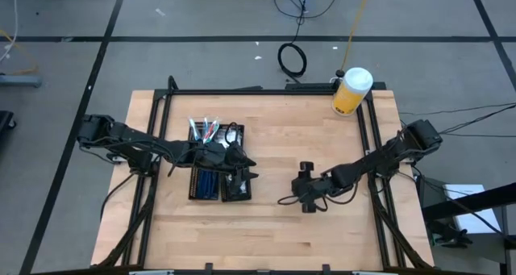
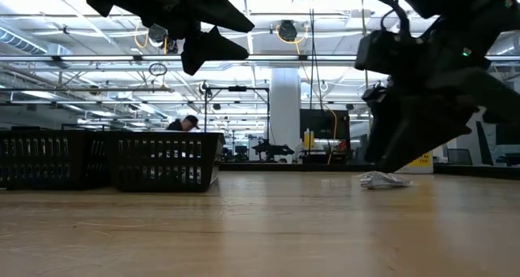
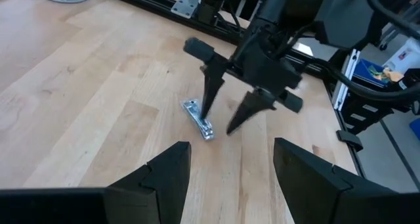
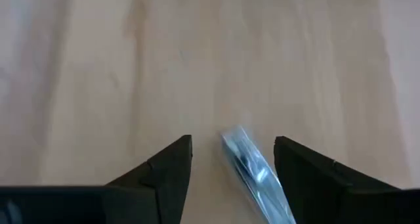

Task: Pick & Place Travel size toiletries
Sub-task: Put the nail cutter into the bottom right black bin

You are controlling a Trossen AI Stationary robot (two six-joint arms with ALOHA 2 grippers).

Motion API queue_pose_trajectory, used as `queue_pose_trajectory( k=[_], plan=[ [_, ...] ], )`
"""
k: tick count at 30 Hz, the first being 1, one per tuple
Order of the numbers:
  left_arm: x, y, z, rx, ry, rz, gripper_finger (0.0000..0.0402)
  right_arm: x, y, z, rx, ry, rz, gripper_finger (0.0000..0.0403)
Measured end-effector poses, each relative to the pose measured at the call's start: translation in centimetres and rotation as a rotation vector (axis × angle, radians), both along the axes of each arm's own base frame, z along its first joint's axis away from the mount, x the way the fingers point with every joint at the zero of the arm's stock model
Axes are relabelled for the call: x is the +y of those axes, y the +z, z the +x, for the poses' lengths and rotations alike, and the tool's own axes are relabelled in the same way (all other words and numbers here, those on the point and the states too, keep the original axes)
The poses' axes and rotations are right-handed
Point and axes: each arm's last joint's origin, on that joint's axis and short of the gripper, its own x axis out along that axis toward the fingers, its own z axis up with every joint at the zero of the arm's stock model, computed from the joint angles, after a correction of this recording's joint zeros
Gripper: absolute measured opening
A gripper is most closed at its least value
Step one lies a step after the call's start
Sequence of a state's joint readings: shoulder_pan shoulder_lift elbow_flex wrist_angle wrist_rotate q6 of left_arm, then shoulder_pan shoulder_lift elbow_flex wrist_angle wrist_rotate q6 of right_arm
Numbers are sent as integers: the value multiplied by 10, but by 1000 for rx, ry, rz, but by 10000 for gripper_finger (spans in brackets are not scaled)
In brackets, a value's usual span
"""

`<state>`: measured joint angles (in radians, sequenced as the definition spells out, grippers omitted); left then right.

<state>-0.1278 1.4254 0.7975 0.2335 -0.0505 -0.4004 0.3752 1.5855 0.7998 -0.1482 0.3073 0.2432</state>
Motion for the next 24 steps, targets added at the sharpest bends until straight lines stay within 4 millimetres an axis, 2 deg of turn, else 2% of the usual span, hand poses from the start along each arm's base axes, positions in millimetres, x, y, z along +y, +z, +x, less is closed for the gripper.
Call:
queue_pose_trajectory(
  k=[5, 10, 16, 20, 24],
  plan=[
    [0, 0, 0, -1, 0, 0, 214, -6, -3, -14, 26, -9, -12, 195],
    [0, 0, 0, -1, 0, 0, 214, -16, -25, -30, -15, -59, -72, 195],
    [0, 0, 0, -3, 1, 0, 214, -26, -49, -49, -138, -77, 135, 189],
    [0, 0, 0, -3, 1, 4, 214, -29, -58, -61, -96, -71, 240, 176],
    [0, 0, 0, -3, 0, 4, 214, -27, -60, -63, -57, -28, 290, 150]
  ],
)
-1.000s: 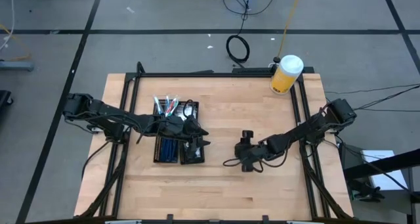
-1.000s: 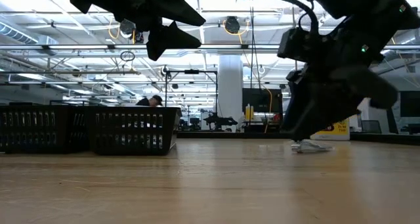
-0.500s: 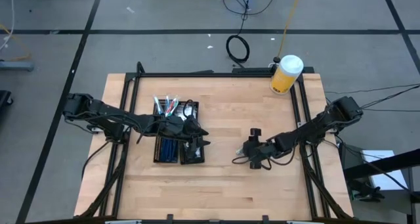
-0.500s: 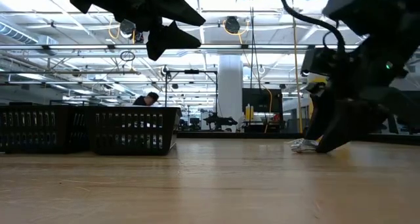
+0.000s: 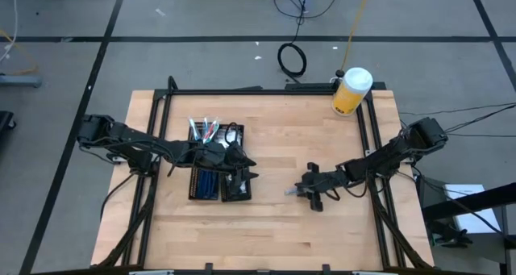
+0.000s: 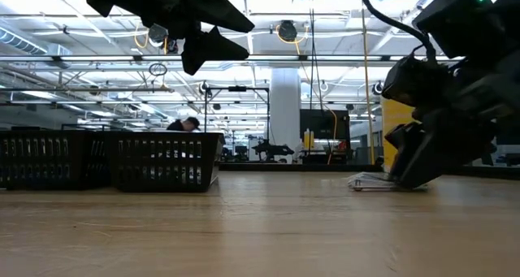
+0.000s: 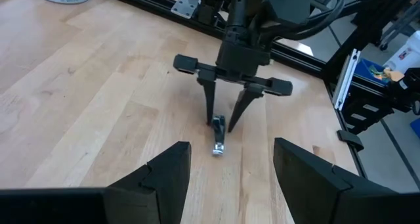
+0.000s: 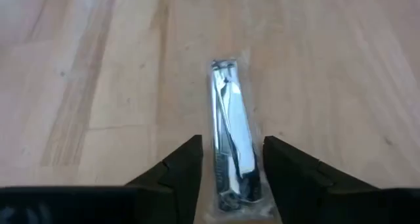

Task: Pick & Place Travel size toiletries
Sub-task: Put the nail cutter into the bottom right black bin

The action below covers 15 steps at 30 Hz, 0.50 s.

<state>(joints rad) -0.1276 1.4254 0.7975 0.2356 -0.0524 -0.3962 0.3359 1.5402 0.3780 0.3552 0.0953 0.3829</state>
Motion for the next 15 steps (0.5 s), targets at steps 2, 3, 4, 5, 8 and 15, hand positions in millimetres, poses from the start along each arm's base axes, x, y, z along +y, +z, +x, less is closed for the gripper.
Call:
queue_pose_trajectory(
  k=[2, 3, 4, 5, 8, 15],
  plan=[
    [0, 0, 0, 0, 0, 0, 214, 1, 1, 1, -1, 20, 5, 131],
    [0, 0, 0, 0, 0, 0, 214, 1, 1, 2, -3, 27, 3, 121],
    [0, 0, 0, 0, 0, 0, 214, 1, 1, 2, -3, 36, -2, 108],
    [0, 0, 0, 0, 0, 0, 214, 1, 2, 2, -5, 45, -7, 95],
    [0, 0, 0, -1, 1, 0, 214, 2, 2, 2, -9, 68, -18, 57],
    [0, 0, 0, -1, 1, -1, 214, 0, 4, 6, -72, 95, -121, 4]
  ],
)
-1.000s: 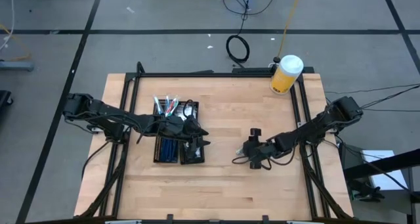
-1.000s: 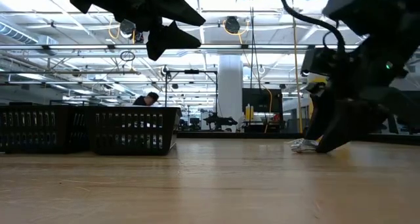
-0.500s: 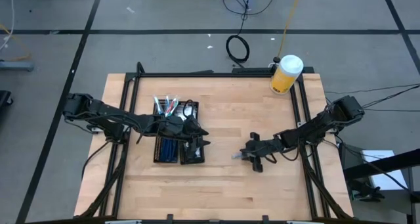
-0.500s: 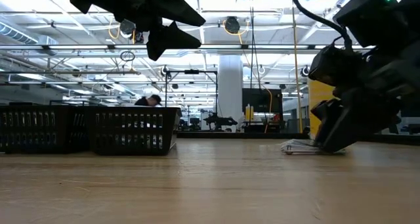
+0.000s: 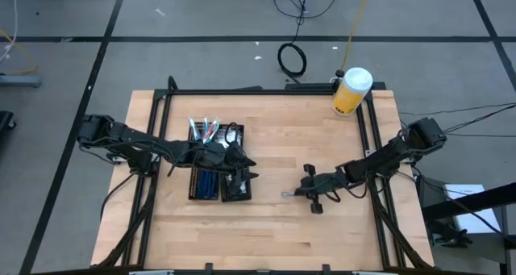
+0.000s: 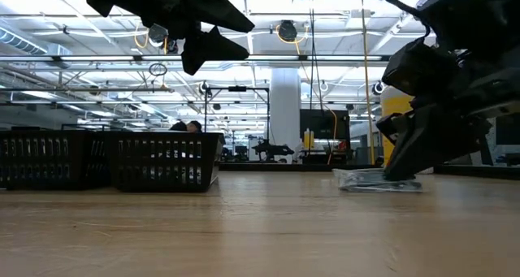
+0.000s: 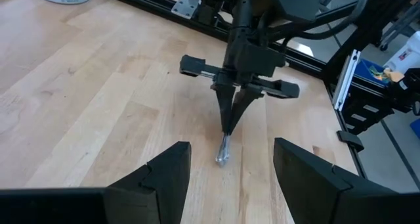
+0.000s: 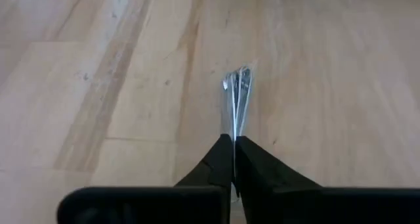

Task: Pick & Place Travel size toiletries
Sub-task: Put the nail cutter into the bottom right black bin

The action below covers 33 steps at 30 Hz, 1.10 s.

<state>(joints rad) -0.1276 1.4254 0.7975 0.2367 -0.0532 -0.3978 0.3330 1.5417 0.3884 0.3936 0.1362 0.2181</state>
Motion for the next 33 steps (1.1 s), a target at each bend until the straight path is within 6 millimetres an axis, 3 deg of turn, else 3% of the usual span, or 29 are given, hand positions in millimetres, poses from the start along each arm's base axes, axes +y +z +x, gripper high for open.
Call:
queue_pose_trajectory(
  k=[7, 14, 21, 26, 33],
  plan=[
    [0, 0, 0, -2, 0, 1, 214, 3, 25, 8, -236, 59, -74, 0],
    [0, 1, 1, -17, -1, 3, 214, 13, 72, 9, -579, 63, -129, 0],
    [-15, -1, 14, -161, -120, 212, 214, 27, 107, 3, -891, 40, -193, 0],
    [-35, -8, 26, -320, -199, 363, 214, 34, 110, 1, -941, 79, -209, 0],
    [-44, -15, 45, -434, -189, 357, 214, 35, 109, 1, -940, 82, -215, 0]
  ],
)
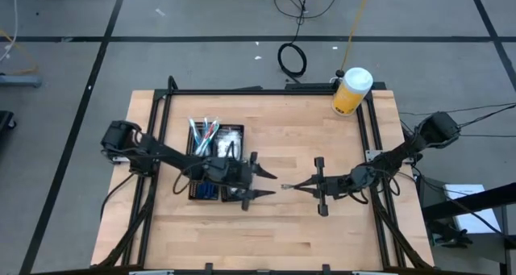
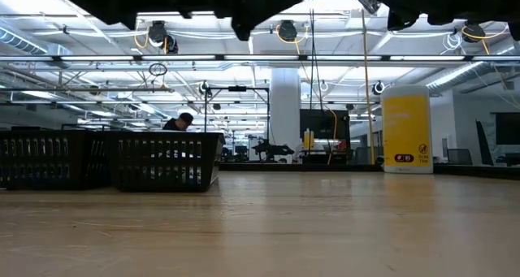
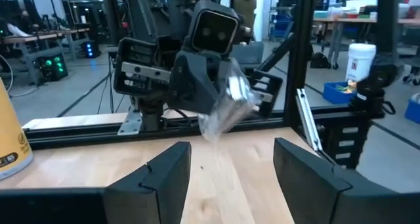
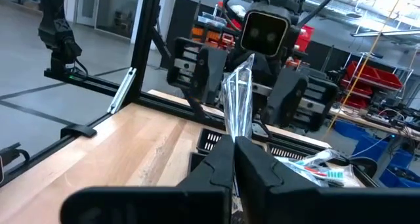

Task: Pick & Place Travel size toiletries
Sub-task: Put the nail cutter into the bottom right black bin

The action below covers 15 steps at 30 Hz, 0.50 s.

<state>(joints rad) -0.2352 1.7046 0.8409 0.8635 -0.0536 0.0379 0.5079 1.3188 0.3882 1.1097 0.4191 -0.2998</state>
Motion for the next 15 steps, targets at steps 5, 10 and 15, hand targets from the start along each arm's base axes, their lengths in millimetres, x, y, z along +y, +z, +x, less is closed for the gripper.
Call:
queue_pose_trajectory(
  k=[5, 10, 15],
  plan=[
    [-3, -1, 23, -3, 6, -15, 214, 0, 0, 0, 2, 0, 0, 0],
    [-7, 1, 39, -21, 6, -19, 214, 0, -1, 0, 7, 1, -2, 0],
    [-7, 4, 40, -31, 7, -22, 214, 0, -3, 0, 27, 0, -12, 0]
  ],
)
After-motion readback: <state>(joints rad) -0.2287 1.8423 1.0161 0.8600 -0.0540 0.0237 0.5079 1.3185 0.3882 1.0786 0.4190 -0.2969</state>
